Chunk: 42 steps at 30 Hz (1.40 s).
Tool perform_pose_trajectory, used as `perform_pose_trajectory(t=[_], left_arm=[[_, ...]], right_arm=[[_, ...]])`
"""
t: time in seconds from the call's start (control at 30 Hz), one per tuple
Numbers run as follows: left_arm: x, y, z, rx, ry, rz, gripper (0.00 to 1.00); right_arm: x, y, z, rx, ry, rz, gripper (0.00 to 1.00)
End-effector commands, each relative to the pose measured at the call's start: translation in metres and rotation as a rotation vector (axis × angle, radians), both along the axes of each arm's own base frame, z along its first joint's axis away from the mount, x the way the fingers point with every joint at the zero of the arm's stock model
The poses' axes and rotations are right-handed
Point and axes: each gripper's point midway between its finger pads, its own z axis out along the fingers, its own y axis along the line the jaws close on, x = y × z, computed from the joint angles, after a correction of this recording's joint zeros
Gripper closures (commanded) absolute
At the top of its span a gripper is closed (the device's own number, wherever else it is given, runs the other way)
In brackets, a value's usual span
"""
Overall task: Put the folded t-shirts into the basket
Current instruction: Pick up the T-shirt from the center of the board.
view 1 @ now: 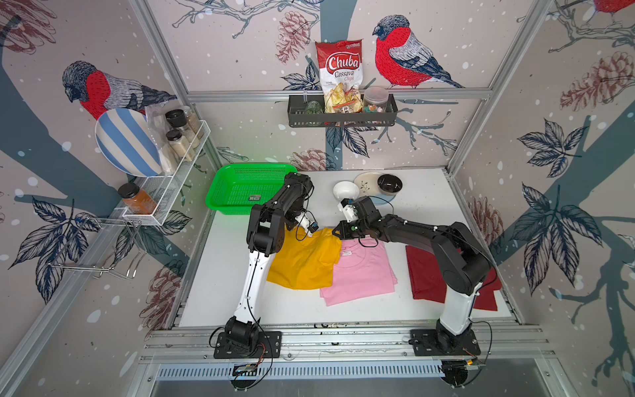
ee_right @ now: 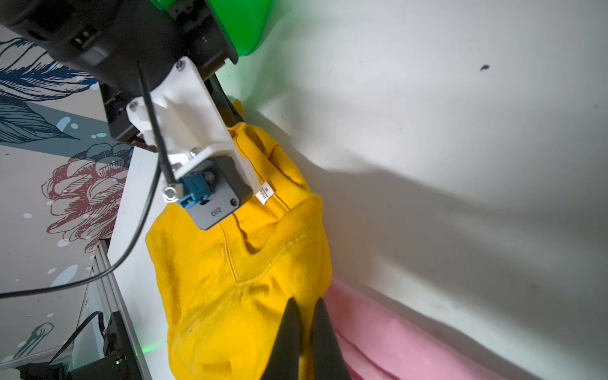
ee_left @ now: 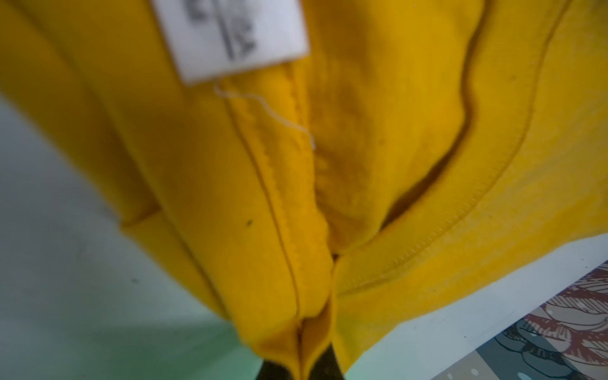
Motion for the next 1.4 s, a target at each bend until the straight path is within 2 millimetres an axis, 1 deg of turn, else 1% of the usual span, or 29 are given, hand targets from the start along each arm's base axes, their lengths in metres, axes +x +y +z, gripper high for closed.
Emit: perform_pose_trajectory(t=[0.0,0.1,0.2,0.33,0.47,0.6,0.7,0.8,1.0,1.07,1.17,1.27,1.37], left_arm=[[-0.002,-0.005,-0.012,-0.014,0.006,0.018,1.00],[0.004,-0.016,0.005,-0.061,-0.041,0.083,1.00],[0.008,-0.021,0.030,-0.086,-0.085,0.139,1.00],[0.010,-0.026,0.063,-0.130,-0.158,0.237,1.00],[0.010,-0.022,0.093,-0.176,-0.214,0.350,1.00],[0.014,-0.004,0.124,-0.200,-0.299,0.436,1.00],[0.014,0.010,0.143,-0.202,-0.344,0.477,1.00],[0.013,0.021,0.162,-0.230,-0.383,0.529,1.00],[0.020,0.043,0.203,-0.284,-0.505,0.624,1.00],[0.023,0.052,0.218,-0.296,-0.551,0.659,1.00],[0.030,0.073,0.234,-0.292,-0.620,0.712,1.00],[0.037,0.098,0.243,-0.268,-0.668,0.746,1.00],[0.049,0.118,0.245,-0.241,-0.721,0.783,1.00]], right_arm=[[-0.001,0.003,0.005,0.009,-0.005,0.024,1.00],[0.002,0.006,0.014,0.018,-0.021,0.025,1.00],[0.004,0.008,0.027,0.033,-0.049,0.024,1.00],[0.009,0.015,0.052,0.066,-0.108,0.027,1.00],[0.015,0.027,0.081,0.108,-0.151,0.034,1.00],[0.024,0.039,0.114,0.138,-0.216,0.052,1.00],[0.031,0.046,0.136,0.152,-0.271,0.060,1.00],[0.034,0.052,0.158,0.173,-0.323,0.073,1.00],[0.039,0.070,0.202,0.231,-0.449,0.118,1.00],[0.040,0.077,0.211,0.249,-0.477,0.136,1.00],[0.043,0.093,0.220,0.281,-0.519,0.160,1.00],[0.043,0.116,0.225,0.316,-0.537,0.199,1.00],[0.046,0.140,0.223,0.340,-0.539,0.223,1.00]])
